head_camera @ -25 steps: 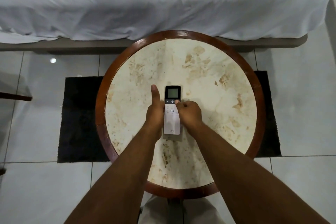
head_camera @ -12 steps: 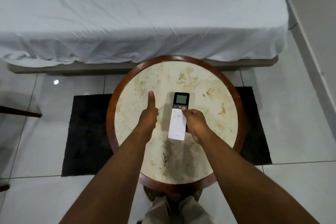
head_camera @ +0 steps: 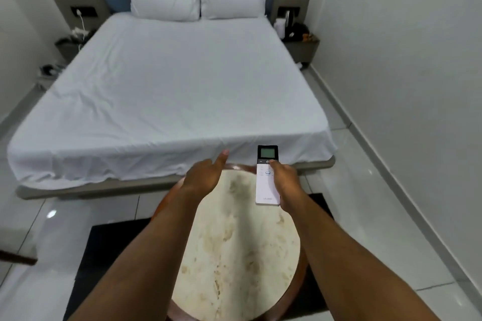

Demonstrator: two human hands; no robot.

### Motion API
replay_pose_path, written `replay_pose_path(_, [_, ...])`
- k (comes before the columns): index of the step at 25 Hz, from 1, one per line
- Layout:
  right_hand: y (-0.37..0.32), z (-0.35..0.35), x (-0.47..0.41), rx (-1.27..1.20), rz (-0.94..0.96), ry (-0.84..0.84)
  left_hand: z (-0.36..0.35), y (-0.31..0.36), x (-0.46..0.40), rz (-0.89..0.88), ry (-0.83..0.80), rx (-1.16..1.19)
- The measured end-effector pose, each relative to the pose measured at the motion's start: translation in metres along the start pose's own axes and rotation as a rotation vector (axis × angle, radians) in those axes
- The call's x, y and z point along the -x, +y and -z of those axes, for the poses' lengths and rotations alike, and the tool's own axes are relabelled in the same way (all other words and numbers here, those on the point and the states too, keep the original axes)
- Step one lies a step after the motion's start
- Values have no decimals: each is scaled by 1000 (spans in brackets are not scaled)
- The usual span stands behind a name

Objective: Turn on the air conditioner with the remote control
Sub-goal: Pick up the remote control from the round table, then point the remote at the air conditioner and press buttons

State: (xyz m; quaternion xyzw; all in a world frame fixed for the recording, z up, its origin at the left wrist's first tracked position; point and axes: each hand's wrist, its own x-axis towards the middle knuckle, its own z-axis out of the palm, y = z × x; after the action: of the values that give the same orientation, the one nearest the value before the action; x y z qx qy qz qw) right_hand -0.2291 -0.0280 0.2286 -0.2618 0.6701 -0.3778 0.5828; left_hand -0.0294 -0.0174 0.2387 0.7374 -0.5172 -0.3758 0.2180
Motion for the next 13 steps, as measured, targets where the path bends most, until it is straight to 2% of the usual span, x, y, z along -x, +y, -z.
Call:
replay_pose_path(4, [-79, 27, 39, -41, 130, 49, 39, 63, 4, -326, 220, -481])
replay_pose_path(6, [-113, 39, 57, -52, 185, 57, 56, 93, 7, -447, 303, -643])
replay_pose_path(9, [-160, 56, 85, -113, 273, 61, 79, 144, 15, -580, 354, -667])
replay_pose_path(13, [-230, 89, 130, -166, 395, 113, 110, 229, 31, -825, 501, -637])
